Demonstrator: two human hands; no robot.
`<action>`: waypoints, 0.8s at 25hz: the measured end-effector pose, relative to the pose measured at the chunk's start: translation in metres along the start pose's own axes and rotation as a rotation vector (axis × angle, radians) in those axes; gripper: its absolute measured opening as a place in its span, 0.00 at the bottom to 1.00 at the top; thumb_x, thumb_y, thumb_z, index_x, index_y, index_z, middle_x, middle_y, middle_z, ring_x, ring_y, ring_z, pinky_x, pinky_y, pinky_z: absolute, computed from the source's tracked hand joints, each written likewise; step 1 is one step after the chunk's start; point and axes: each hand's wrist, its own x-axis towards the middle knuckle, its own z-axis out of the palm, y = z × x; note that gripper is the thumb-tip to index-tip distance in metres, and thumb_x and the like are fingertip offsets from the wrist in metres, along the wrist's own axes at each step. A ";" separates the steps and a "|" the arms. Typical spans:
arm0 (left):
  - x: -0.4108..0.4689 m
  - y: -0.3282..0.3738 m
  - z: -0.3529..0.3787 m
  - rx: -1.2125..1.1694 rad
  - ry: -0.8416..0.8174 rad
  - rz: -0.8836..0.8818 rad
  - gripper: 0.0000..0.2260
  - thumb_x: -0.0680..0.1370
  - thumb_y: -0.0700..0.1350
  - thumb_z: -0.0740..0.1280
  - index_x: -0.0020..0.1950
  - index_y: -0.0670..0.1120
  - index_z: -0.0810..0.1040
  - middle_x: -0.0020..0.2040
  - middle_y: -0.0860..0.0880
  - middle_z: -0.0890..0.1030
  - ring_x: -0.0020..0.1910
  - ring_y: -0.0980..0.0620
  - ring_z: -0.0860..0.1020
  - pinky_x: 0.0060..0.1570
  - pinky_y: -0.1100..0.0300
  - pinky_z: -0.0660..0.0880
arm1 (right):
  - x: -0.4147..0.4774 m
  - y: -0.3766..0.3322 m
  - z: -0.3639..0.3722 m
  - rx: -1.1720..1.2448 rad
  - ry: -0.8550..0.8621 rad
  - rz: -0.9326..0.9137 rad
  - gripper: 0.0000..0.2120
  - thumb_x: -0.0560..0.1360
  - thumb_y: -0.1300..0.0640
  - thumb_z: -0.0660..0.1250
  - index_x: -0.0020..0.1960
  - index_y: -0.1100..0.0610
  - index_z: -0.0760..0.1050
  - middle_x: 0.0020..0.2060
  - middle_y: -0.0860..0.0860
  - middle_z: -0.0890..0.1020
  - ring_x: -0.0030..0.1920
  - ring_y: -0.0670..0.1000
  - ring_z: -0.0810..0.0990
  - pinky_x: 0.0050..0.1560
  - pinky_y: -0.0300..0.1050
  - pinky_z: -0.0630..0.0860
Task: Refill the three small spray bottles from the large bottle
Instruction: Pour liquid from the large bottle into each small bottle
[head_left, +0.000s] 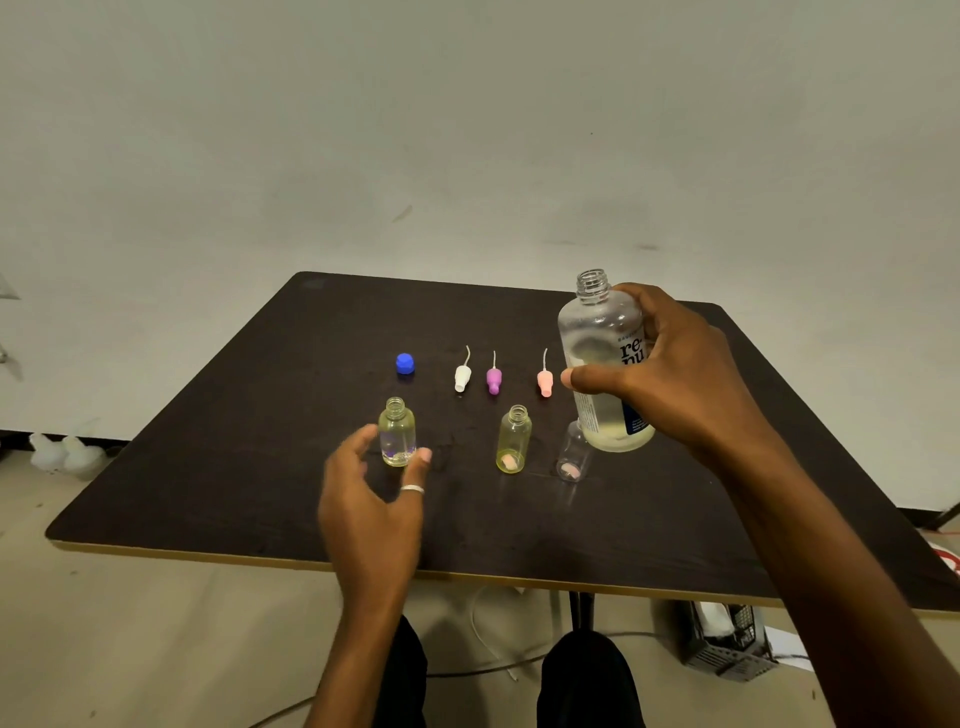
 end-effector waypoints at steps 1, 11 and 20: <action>-0.007 0.005 0.008 -0.014 -0.037 0.058 0.22 0.72 0.48 0.77 0.64 0.50 0.76 0.59 0.56 0.78 0.57 0.61 0.76 0.57 0.61 0.76 | 0.000 0.001 0.000 0.004 -0.001 0.004 0.30 0.60 0.46 0.80 0.59 0.44 0.74 0.50 0.42 0.82 0.49 0.43 0.81 0.51 0.49 0.81; 0.020 -0.001 0.093 -0.052 -0.631 -0.073 0.39 0.67 0.45 0.81 0.75 0.45 0.67 0.71 0.48 0.74 0.68 0.55 0.73 0.69 0.58 0.71 | -0.012 0.010 0.001 -0.012 0.013 0.016 0.31 0.60 0.45 0.80 0.60 0.42 0.73 0.49 0.41 0.82 0.48 0.42 0.81 0.48 0.39 0.78; 0.022 0.009 0.086 -0.077 -0.570 -0.053 0.22 0.70 0.44 0.79 0.62 0.47 0.79 0.55 0.52 0.84 0.54 0.60 0.81 0.53 0.67 0.78 | -0.016 0.015 0.004 0.003 0.008 0.019 0.31 0.61 0.45 0.80 0.61 0.42 0.72 0.50 0.41 0.81 0.48 0.41 0.81 0.48 0.37 0.77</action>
